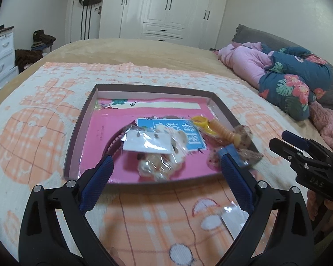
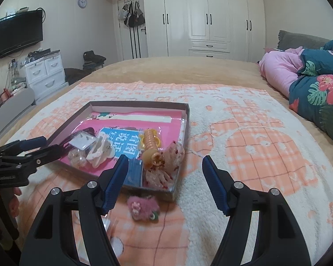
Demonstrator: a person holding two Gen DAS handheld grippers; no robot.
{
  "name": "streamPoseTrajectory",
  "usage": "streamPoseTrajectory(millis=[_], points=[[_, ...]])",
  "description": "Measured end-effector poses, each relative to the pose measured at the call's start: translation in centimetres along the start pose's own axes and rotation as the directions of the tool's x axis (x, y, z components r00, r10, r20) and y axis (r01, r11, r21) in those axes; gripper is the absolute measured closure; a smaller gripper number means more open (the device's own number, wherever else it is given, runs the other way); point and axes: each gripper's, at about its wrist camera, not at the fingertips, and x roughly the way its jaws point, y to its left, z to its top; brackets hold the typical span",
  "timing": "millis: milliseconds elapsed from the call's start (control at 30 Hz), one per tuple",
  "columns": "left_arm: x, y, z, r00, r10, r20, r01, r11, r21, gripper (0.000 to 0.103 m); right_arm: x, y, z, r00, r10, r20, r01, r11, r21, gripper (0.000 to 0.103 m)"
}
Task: Organize jewelry
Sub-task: 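Withdraw both tools from the tray toward the last items, then close the left tool on the clear plastic bag while the right tool grasps the pink pompom charm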
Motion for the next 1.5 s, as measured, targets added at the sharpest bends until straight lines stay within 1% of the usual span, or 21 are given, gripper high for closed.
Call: streamPoseTrajectory(millis=[133, 400, 567, 700, 833, 1000, 1133, 1333, 1467, 1500], points=[[-1.1, -0.6, -0.8, 1.0, 0.002, 0.004, -0.002, 1.0, 0.024, 0.015, -0.9, -0.1, -0.8, 1.0, -0.001, -0.013, 0.001, 1.0, -0.012, 0.036], [-1.9, -1.8, -2.5, 1.0, -0.005, -0.021, 0.006, 0.998, 0.056, 0.015, -2.2, -1.1, -2.6, 0.998, 0.004, -0.056, -0.004, 1.0, -0.012, 0.036], [-1.9, -2.6, -3.7, 0.998, -0.032, -0.056, 0.035, 0.998, 0.057, 0.015, -2.4, -1.5, -3.4, 0.997, 0.003, -0.081, -0.004, 1.0, -0.012, 0.036], [-1.8, -3.6, -4.7, 0.994, -0.061, -0.087, 0.066, 0.996, 0.06, 0.015, -1.6, -1.6, -3.9, 0.994, 0.007, -0.106, -0.009, 1.0, -0.016, 0.036], [-1.7, -5.0, -5.5, 0.99, -0.087, -0.113, 0.097, 0.992, 0.085, 0.015, -0.9, -1.3, -4.3, 0.992, 0.015, -0.128, -0.019, 0.999, -0.033, 0.036], [-1.1, -6.7, -6.4, 0.979, -0.133, -0.154, 0.15, 0.983, 0.106, 0.015, 0.2, -0.9, -4.4, 0.985, 0.062, -0.163, -0.07, 0.997, -0.041, 0.036], [-0.4, -7.6, -7.1, 0.97, -0.154, -0.191, 0.177, 0.978, 0.11, 0.015, 0.9, -0.4, -4.4, 0.977, 0.097, -0.192, -0.109, 0.993, -0.051, 0.037], [1.0, -8.5, -8.0, 0.958, -0.162, -0.237, 0.193, 0.974, 0.117, 0.015, 2.4, -0.2, -4.1, 0.957, 0.163, -0.238, -0.175, 0.984, -0.032, 0.048], [1.7, -9.0, -8.5, 0.955, -0.155, -0.253, 0.193, 0.972, 0.135, 0.023, 3.7, -0.1, -3.9, 0.941, 0.203, -0.273, -0.213, 0.977, -0.008, 0.058], [1.8, -9.1, -8.6, 0.956, -0.149, -0.252, 0.19, 0.971, 0.143, 0.025, 4.0, -0.1, -4.0, 0.936, 0.211, -0.282, -0.22, 0.975, 0.0, 0.059]])
